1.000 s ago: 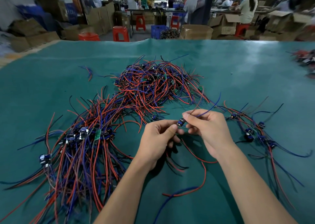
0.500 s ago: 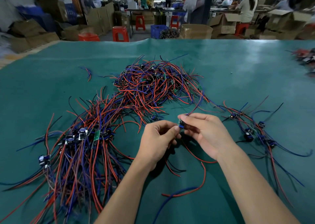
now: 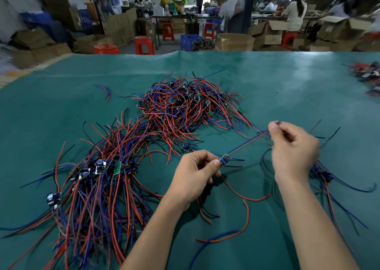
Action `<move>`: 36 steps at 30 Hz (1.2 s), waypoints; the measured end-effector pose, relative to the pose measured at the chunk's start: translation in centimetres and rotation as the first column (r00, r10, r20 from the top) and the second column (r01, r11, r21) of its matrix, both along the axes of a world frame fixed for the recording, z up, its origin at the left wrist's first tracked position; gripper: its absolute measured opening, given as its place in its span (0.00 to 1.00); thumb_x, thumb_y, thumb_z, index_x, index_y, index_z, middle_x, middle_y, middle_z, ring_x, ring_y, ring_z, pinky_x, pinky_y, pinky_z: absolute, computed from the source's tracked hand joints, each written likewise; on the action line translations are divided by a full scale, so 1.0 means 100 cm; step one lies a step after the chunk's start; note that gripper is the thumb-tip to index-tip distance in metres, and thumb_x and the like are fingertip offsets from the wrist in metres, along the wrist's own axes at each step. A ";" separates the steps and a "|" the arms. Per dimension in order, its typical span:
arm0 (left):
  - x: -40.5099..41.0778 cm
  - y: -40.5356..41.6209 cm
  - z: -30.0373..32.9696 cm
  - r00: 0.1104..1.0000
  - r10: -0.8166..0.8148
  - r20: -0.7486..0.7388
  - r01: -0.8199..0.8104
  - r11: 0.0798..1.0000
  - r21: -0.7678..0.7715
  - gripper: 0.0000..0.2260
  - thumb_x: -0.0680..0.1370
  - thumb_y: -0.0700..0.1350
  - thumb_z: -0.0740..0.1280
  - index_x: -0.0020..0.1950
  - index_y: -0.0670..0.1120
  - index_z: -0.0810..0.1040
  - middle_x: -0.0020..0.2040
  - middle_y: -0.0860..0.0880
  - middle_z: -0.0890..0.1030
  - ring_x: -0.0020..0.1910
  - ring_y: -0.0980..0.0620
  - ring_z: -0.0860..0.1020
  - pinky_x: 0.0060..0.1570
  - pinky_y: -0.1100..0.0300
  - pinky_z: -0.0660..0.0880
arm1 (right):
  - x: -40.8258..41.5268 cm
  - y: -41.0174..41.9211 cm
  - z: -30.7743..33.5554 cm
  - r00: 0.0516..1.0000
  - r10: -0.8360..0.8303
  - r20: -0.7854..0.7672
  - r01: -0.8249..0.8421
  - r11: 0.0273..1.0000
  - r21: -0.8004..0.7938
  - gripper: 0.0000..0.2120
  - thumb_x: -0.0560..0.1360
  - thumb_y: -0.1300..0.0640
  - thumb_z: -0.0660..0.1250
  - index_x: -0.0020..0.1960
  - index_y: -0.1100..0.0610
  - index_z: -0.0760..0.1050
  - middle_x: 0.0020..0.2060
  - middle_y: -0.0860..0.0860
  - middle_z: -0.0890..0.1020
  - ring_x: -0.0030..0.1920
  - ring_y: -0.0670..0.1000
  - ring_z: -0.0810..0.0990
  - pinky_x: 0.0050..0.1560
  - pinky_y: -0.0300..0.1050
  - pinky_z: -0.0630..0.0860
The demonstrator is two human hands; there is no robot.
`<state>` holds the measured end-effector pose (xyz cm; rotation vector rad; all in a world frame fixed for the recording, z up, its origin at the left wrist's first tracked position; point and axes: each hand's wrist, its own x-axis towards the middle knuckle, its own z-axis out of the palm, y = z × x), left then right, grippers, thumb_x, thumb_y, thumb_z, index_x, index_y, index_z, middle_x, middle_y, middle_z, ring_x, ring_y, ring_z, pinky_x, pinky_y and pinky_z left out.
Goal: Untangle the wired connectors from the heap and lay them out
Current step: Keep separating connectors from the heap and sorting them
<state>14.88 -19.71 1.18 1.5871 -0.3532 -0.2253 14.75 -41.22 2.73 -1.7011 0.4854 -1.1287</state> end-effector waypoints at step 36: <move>-0.005 0.000 0.004 0.987 0.096 0.125 -0.099 0.995 0.016 0.11 0.70 0.41 0.64 0.44 0.36 0.81 0.39 0.50 0.84 0.40 0.58 0.79 0.43 0.57 0.78 | 0.018 0.198 0.115 0.646 0.740 -0.186 -0.762 0.638 -0.109 0.17 0.78 0.46 0.70 0.41 0.60 0.84 0.33 0.57 0.83 0.34 0.56 0.82 0.42 0.62 0.80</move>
